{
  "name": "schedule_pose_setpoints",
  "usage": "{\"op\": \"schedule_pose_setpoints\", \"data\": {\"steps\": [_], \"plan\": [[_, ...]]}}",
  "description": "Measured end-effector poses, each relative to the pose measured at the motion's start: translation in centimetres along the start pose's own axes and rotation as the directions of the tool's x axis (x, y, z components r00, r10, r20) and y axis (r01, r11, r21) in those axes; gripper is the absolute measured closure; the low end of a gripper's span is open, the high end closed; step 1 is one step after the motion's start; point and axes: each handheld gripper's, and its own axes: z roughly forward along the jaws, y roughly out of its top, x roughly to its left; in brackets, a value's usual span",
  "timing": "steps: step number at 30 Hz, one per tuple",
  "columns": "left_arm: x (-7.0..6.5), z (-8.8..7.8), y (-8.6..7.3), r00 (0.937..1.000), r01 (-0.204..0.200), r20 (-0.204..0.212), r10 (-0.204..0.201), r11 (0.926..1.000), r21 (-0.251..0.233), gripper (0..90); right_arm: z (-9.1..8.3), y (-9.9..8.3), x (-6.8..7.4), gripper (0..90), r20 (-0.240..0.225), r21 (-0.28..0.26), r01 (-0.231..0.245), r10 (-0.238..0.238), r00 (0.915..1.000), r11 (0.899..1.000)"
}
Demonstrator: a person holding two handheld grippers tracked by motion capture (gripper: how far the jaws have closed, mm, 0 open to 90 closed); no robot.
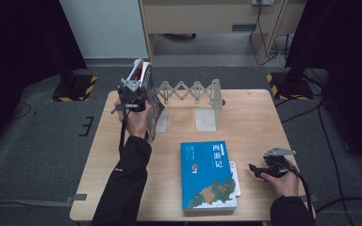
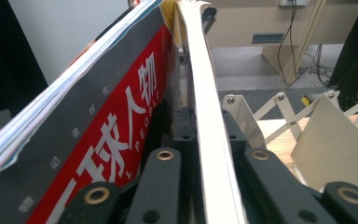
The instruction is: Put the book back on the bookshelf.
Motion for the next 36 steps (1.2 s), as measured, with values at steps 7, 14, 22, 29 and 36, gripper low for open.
{"op": "schedule_pose_setpoints", "data": {"steps": [7,14,22,29,36], "plan": [[0.0,-1.1,-0.7,0.9991,-0.011,0.040,0.013,0.9987,-0.051,61.2,0.0,0.0,0.0,25.2,-0.002,0.001,0.002,-0.002,1.0000,1.000],[0.2,-3.6,-1.8,0.9952,-0.013,0.096,0.020,0.9972,-0.073,53.5,-0.1,0.1,0.0,25.0,-0.004,0.003,0.004,-0.004,1.0000,1.000],[1.7,-5.8,-3.4,0.9835,0.006,0.180,0.015,0.9936,-0.113,43.8,-0.1,0.1,0.1,24.5,0.000,-0.005,0.003,-0.003,1.0000,1.000],[2.3,-7.2,-5.4,0.9736,-0.003,0.227,0.025,0.9953,-0.097,40.4,-0.3,0.2,0.2,23.9,-0.002,-0.014,0.003,-0.003,1.0000,1.000],[1.9,-8.9,-8.0,0.9538,-0.018,0.299,0.034,0.9984,-0.053,37.2,-0.5,0.4,0.5,23.6,-0.002,-0.030,-0.002,0.002,1.0000,1.000]]}}
